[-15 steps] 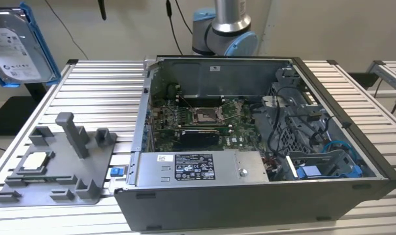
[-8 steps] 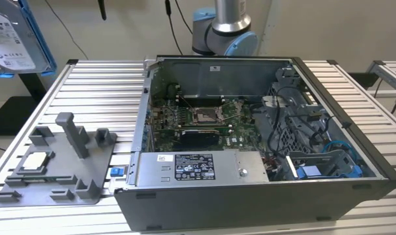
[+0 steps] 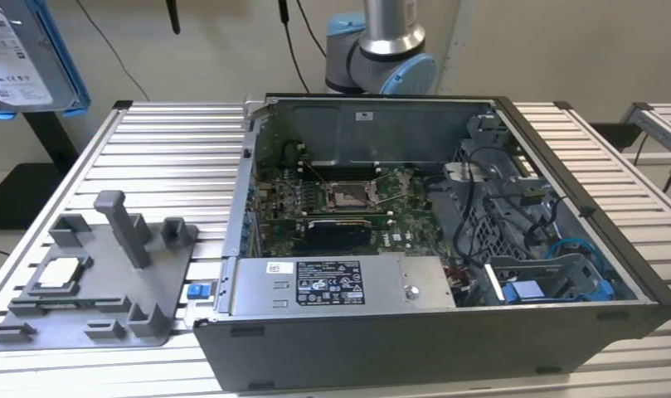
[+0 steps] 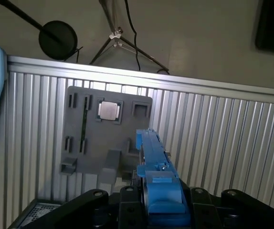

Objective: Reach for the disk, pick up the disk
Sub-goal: 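Pick up the disk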

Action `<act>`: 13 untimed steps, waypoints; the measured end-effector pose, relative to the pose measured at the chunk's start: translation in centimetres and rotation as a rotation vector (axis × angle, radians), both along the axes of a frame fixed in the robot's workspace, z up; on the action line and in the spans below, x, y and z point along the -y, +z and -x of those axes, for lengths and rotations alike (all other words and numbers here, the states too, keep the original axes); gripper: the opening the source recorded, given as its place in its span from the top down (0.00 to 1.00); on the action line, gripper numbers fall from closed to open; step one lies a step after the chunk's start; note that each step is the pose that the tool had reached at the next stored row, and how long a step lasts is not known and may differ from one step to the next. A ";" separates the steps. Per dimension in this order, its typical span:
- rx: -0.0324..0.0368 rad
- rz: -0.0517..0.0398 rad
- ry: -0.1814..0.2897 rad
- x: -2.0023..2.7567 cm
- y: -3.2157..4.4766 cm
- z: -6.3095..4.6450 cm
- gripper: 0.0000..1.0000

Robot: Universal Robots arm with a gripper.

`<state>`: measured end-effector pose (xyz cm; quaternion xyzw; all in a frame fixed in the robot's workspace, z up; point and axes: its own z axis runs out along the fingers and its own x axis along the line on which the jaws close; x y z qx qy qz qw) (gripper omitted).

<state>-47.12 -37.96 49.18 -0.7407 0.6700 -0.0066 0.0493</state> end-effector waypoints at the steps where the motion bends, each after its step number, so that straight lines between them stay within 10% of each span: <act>1: 0.0000 0.0000 0.000 0.00 0.09 0.0 1.00; 13: 0.0001 -0.0001 0.000 0.01 0.16 0.0 1.00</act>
